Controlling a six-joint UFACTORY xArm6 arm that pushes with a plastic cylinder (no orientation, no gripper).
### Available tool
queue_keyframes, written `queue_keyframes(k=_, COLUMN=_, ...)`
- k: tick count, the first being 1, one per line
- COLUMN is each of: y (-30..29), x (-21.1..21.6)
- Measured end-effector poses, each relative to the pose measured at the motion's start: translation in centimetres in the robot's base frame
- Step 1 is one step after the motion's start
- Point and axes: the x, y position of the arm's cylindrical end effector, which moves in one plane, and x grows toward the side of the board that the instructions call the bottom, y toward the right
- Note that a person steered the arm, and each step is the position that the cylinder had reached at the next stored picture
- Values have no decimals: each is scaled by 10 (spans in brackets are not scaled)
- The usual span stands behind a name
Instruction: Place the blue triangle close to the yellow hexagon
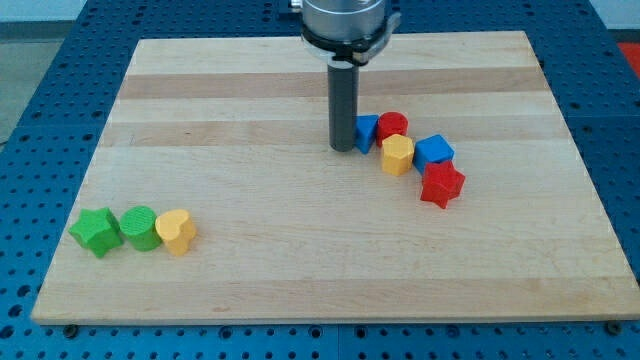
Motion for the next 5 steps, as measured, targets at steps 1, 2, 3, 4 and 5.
queue_keyframes(k=1, y=21, x=1)
queue_keyframes(k=2, y=-26, x=-1)
queue_keyframes(k=3, y=-71, x=-24)
queue_keyframes(k=4, y=-33, x=-32)
queue_keyframes(k=5, y=-22, x=-45)
